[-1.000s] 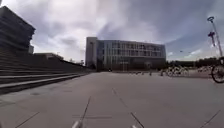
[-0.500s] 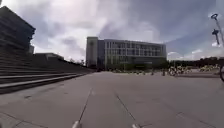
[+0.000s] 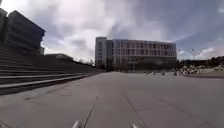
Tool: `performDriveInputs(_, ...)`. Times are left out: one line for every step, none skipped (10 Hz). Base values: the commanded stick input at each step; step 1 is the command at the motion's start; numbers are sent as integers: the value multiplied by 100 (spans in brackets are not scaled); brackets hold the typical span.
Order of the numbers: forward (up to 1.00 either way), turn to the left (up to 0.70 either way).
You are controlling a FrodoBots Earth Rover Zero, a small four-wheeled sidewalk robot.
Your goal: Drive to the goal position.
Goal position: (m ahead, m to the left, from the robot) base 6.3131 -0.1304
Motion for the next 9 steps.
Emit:
performDriveInputs(70, 35)
performDriveInputs(70, 21)
performDriveInputs(70, 0)
performDriveInputs(70, 0)
performDriveInputs(70, 0)
performDriveInputs(70, 0)
performDriveInputs(70, 0)
performDriveInputs(70, 0)
performDriveInputs(70, 0)
